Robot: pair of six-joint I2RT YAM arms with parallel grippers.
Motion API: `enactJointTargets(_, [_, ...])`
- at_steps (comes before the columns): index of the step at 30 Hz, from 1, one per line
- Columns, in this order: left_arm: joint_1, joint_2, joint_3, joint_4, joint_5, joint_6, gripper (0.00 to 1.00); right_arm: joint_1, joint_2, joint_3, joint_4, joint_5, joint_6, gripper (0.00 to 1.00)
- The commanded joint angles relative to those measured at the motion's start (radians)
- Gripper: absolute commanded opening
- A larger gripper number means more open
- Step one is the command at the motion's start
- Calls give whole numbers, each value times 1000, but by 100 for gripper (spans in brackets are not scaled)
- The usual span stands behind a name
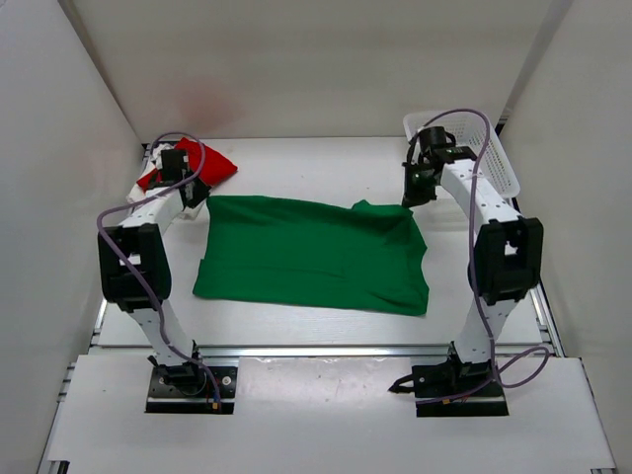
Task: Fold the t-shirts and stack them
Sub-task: Fold the other side of the tshirt into a rectangle
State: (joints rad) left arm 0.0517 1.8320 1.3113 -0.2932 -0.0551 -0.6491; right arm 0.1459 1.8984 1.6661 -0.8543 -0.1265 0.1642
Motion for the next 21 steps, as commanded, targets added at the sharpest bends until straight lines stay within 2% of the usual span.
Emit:
enactJointTargets(1, [27,-100,-52,41,44,-12,0,-2,-107,-113,106,28,-6,0])
enactJointTargets(7, [72,-194,-181,75,73,-3,0,9,-289,-317,162,83,17,0])
enactJointTargets(13, [82,-264,-288,94,101,3,0,37,-484,-603,259,111,83,0])
enactJointTargets(19, [103,-350,-389,114,123,9,0,118,-614,-765,293,166,185,0])
enactJointTargets(21, [106,-352,-412,106,126,9,4,145,-643,-819,305,185,227,0])
